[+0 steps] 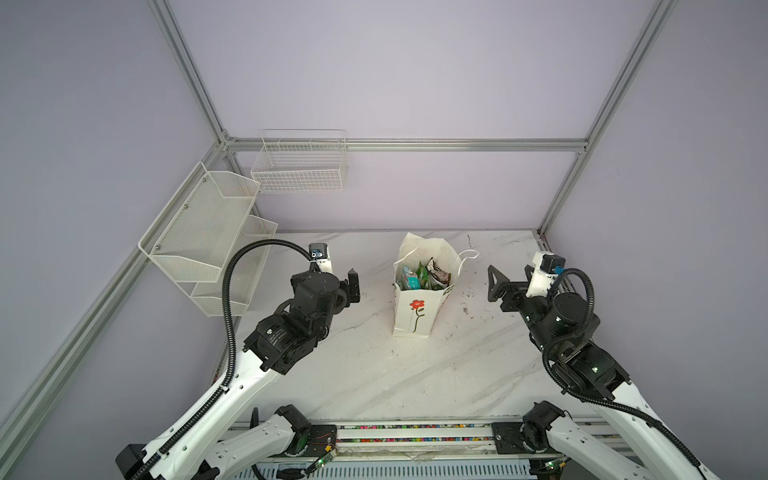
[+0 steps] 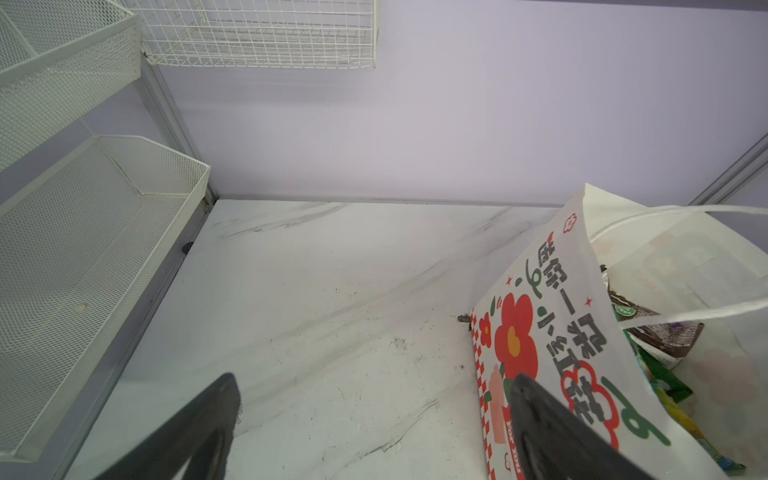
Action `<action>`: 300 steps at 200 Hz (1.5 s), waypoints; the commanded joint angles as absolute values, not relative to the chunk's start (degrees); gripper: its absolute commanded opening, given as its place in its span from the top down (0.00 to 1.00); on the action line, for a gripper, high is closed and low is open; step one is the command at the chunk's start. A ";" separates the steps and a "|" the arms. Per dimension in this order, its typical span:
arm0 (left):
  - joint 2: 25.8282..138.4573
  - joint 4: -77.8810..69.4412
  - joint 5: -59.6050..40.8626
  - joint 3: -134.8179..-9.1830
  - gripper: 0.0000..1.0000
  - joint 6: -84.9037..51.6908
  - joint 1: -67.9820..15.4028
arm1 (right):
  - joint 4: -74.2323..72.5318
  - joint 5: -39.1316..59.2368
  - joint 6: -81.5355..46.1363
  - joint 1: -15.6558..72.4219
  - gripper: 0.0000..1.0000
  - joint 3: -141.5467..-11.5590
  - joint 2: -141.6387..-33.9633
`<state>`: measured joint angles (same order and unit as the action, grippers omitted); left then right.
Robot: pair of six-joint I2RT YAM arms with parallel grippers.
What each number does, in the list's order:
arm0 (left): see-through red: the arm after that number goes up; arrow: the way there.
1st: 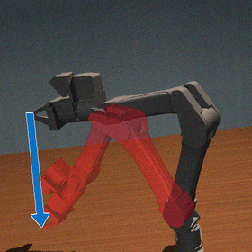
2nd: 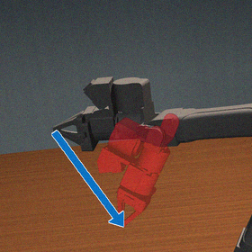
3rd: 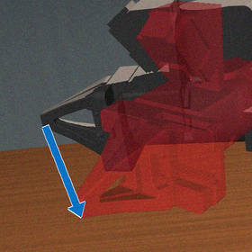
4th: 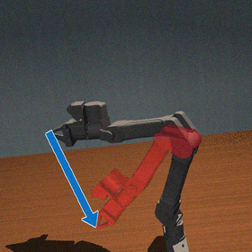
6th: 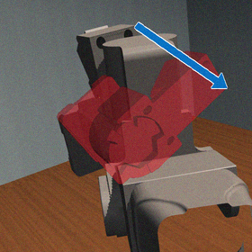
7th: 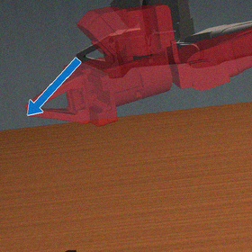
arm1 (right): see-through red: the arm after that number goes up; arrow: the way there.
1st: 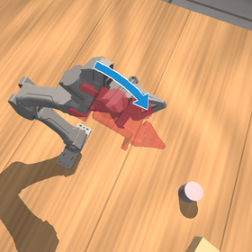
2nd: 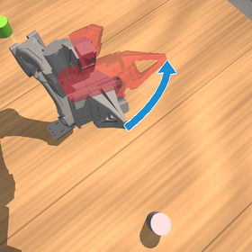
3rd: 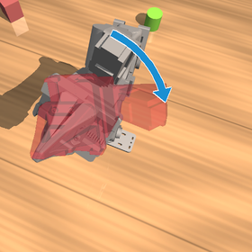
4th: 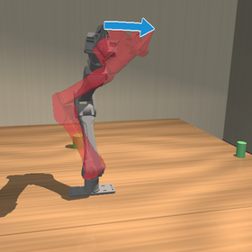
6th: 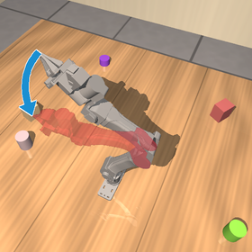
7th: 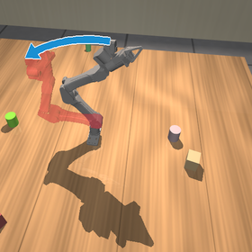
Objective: Place the snacks into the paper bag
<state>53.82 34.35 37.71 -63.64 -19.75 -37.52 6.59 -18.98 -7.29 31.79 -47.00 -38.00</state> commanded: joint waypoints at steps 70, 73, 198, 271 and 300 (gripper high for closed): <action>47.71 29.19 45.94 -51.72 0.00 -16.71 -37.44 | 1.29 -24.94 -4.41 31.63 0.03 -39.12 -30.28; 47.49 29.03 45.97 -51.40 0.00 -16.66 -37.45 | 1.12 -25.02 -4.40 31.64 0.03 -38.75 -29.98; 38.09 23.21 47.67 -37.45 0.00 -12.57 -37.45 | -1.68 -26.81 -1.82 31.67 0.03 -25.65 -20.23; 35.07 22.68 48.87 -32.39 0.00 -11.54 -37.48 | -2.83 -27.24 -1.36 31.64 0.03 -22.84 -18.64; 33.43 22.44 48.80 -30.43 0.00 -10.96 -37.45 | -4.96 -31.32 -2.09 31.60 0.03 -20.68 -17.56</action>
<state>35.00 24.91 47.48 -33.61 -12.34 -37.52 -1.43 -27.31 -2.24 31.79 -22.39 -18.96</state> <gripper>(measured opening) 0.997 0.975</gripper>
